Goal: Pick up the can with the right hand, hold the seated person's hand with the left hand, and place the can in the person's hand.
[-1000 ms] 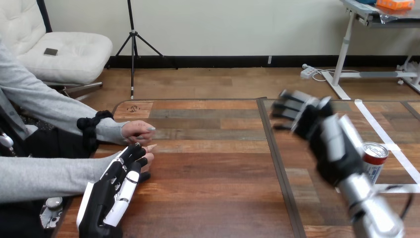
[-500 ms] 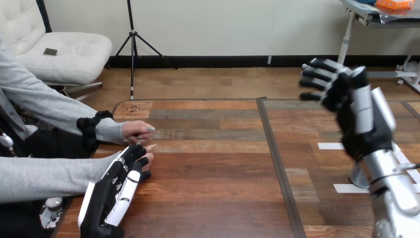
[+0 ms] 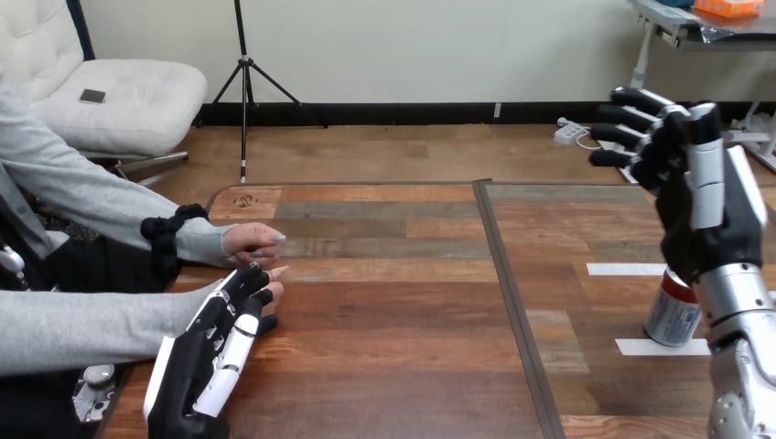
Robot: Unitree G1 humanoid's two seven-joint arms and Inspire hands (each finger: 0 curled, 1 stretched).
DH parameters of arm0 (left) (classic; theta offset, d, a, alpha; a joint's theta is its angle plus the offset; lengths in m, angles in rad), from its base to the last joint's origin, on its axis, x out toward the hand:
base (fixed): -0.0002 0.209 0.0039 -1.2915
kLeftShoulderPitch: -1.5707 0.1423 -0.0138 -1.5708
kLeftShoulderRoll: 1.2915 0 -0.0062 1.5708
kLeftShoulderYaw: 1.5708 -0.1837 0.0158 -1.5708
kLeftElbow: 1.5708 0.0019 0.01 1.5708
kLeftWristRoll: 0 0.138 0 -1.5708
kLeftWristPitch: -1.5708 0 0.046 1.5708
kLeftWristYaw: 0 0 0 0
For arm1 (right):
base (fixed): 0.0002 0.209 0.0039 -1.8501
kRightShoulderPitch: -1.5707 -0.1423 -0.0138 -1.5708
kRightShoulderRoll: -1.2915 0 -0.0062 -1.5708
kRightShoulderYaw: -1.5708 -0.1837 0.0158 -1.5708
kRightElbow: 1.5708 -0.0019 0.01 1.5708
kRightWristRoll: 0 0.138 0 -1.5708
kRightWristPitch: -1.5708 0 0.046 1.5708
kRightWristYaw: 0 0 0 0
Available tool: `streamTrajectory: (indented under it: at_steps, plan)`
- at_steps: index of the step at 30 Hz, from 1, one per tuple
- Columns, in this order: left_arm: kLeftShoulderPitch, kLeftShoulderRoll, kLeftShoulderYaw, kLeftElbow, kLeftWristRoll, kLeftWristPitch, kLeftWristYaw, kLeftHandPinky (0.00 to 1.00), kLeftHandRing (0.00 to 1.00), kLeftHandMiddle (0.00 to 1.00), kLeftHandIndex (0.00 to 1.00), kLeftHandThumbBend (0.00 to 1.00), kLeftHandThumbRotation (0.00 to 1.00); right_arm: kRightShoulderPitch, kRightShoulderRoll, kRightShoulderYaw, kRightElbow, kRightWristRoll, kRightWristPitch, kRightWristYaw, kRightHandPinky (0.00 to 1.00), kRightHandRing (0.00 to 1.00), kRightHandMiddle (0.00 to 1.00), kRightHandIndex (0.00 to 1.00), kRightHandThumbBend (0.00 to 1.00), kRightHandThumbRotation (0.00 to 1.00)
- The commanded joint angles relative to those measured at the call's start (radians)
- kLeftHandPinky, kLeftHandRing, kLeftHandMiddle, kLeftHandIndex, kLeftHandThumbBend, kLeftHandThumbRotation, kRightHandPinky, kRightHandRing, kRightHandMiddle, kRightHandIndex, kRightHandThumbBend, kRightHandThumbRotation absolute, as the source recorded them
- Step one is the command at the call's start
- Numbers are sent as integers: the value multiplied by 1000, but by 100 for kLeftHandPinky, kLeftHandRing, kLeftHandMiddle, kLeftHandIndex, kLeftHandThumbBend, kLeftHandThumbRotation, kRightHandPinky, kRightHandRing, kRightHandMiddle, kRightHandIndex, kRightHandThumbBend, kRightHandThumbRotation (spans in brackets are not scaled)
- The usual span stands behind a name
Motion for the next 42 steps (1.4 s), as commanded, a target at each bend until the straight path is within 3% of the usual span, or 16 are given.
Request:
streamTrajectory:
  at_steps: [1, 9, 12, 16, 30, 42]
  plan:
    - [-56, -4, 3, -32, 6, -20, 2, 78, 86, 86, 84, 28, 60, -100, -39, -26, 33, 5, -33, -10, 62, 71, 72, 73, 84, 94]
    - [-61, 1, 4, -24, -8, -14, -17, 78, 86, 86, 84, 28, 60, -125, -67, -45, 94, 10, -60, -4, 61, 72, 73, 74, 83, 94]
    - [-62, 2, 4, -21, -9, -21, -22, 79, 86, 86, 85, 27, 60, -128, -77, -48, 112, -13, -68, -42, 60, 70, 72, 73, 84, 95]
    - [-59, 3, 4, -31, -3, -8, -15, 79, 86, 86, 85, 27, 60, -135, -94, -54, 141, -8, -69, -39, 60, 70, 72, 73, 83, 96]
    - [-59, 5, 6, -32, -6, 1, -19, 79, 86, 87, 85, 29, 60, -162, -133, -80, 264, -6, -95, -49, 66, 73, 74, 74, 80, 96]
    - [-64, 3, 10, -20, -2, -13, -19, 80, 87, 87, 85, 28, 60, -170, -168, -72, 349, -44, -104, -87, 70, 77, 77, 76, 81, 99]
